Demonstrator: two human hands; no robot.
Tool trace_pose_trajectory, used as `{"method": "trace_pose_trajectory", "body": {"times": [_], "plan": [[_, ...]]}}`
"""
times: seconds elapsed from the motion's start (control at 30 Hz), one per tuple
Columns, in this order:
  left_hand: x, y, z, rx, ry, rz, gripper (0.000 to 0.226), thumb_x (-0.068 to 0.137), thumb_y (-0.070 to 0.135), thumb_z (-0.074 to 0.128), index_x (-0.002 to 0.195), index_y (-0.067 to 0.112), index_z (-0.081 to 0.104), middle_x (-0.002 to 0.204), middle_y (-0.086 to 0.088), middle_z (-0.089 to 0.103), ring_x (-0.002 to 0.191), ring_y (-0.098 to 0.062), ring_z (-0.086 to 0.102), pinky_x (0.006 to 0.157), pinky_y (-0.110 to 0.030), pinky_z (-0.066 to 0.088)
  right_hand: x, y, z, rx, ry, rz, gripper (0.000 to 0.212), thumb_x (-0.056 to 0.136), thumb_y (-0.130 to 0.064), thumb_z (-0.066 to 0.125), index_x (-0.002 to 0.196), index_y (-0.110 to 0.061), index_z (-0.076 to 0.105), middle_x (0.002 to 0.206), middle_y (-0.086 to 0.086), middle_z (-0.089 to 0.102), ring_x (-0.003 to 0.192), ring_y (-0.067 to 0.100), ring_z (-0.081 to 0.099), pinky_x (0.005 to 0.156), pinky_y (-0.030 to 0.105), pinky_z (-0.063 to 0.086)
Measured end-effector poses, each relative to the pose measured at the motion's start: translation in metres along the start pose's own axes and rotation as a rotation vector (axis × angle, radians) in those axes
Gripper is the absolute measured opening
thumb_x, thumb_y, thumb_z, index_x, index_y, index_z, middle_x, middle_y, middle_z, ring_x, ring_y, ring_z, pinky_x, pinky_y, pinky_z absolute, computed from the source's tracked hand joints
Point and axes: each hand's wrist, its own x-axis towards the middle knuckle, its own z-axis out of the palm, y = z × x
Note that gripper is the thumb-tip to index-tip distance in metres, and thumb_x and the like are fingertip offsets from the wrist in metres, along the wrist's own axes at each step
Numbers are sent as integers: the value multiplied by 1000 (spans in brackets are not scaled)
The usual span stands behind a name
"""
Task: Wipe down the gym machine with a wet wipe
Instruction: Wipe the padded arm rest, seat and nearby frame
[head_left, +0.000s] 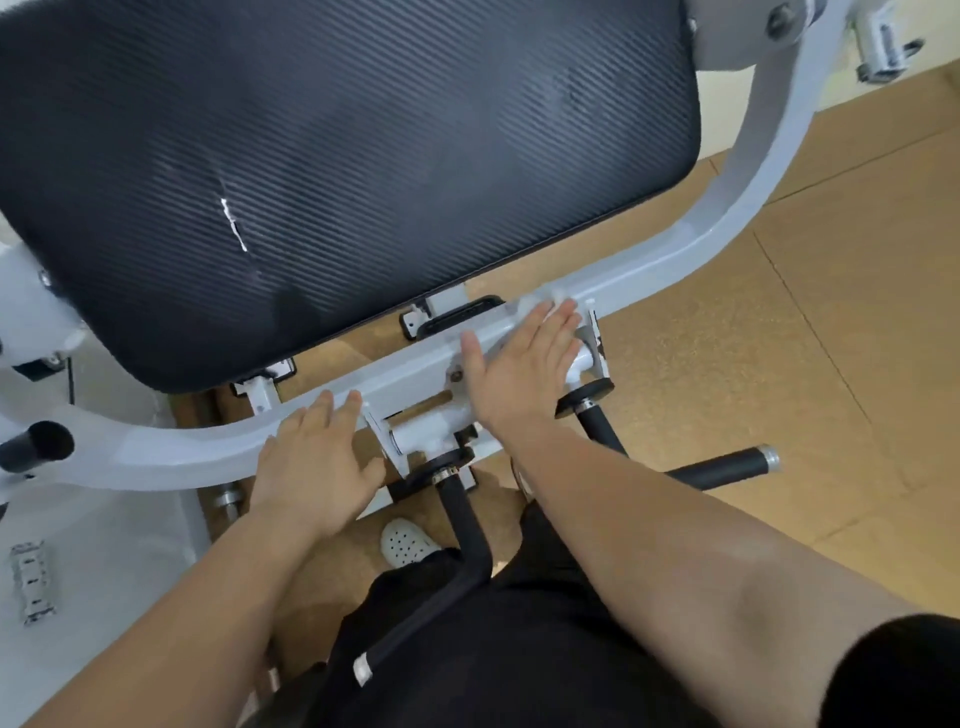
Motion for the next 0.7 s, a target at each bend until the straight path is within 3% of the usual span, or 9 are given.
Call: {"method": "trace_pose_trajectory", "body": {"times": [0.1,0.2,0.27,0.4,0.53,0.7], "plan": [[-1,3,2,-10,5,-18,87,96,57,51,165,29,7,172,-5,9,154,-34,17,122,-51,29,41,28,-26,127,88,132,106,99,-74,24,157,3,-20,164,26,-29,154,35,-26,127,53,-7],[-2,4,5,-14,14,-32,89,96,58,53,165,29,5,172,-4,7,155,-33,16,122,-49,29,49,33,-35,168,55,93,107,98,-76,23,157,2,-20,162,26,-33,153,35,-30,127,53,-9],[-1,4,6,-12,14,-38,90,96,59,53,165,28,4,172,-5,7,156,-32,14,124,-47,25,31,26,-31,37,-25,-21,106,95,-79,12,158,1,-21,161,26,-34,151,38,-31,126,53,-13],[-1,4,6,-37,20,-41,88,97,58,52,165,27,6,172,-5,5,157,-31,11,126,-44,19,-7,17,-13,-359,-230,-503,108,90,-84,1,158,-4,-22,163,22,-32,150,38,-34,125,53,-16],[-6,-1,9,-105,61,-30,84,98,56,52,164,31,8,173,-1,3,158,-28,9,127,-45,17,15,25,-27,-561,-272,-804,101,94,-81,10,164,-10,-9,172,16,-8,158,32,-14,128,48,-10],[-24,-21,25,-137,169,-151,84,95,59,53,164,29,13,173,-5,3,158,-32,6,124,-57,13,42,19,-48,-591,-223,-745,107,86,-86,-2,162,-14,22,169,12,24,158,28,13,129,45,4]]}}
